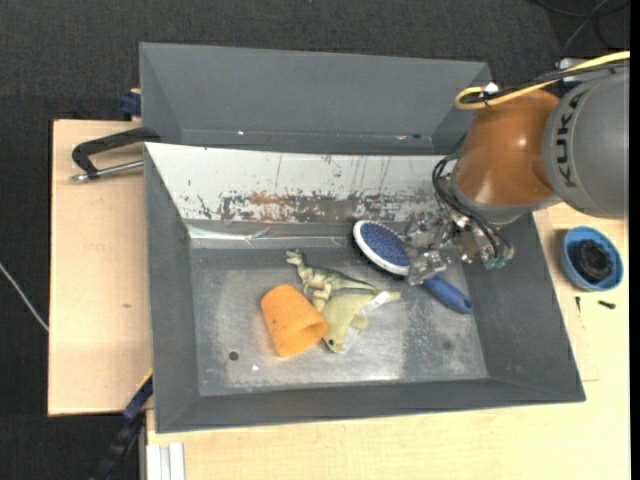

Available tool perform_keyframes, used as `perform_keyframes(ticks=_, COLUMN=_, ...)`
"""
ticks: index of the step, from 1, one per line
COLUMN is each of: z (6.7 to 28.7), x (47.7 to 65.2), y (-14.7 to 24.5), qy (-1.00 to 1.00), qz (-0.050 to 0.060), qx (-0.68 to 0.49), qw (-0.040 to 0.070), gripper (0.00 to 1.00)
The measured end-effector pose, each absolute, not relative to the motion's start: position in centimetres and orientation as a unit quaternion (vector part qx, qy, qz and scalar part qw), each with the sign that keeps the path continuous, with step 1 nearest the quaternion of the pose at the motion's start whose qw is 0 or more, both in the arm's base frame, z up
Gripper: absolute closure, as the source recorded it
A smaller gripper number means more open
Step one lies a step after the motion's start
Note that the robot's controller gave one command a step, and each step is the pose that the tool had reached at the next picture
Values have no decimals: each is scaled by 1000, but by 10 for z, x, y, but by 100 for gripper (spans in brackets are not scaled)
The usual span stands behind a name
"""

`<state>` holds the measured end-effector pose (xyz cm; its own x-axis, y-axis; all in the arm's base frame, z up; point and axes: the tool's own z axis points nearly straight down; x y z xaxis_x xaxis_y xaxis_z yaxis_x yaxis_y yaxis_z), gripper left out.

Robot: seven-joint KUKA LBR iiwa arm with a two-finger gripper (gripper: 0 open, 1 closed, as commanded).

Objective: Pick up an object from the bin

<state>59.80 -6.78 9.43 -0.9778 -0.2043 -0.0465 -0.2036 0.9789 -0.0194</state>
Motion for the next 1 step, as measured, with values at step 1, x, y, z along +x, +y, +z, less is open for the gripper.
perform_keyframes(ticks=1, z=98, x=594, y=-63, qy=994, qz=-2, qx=-105, qw=14, gripper=100)
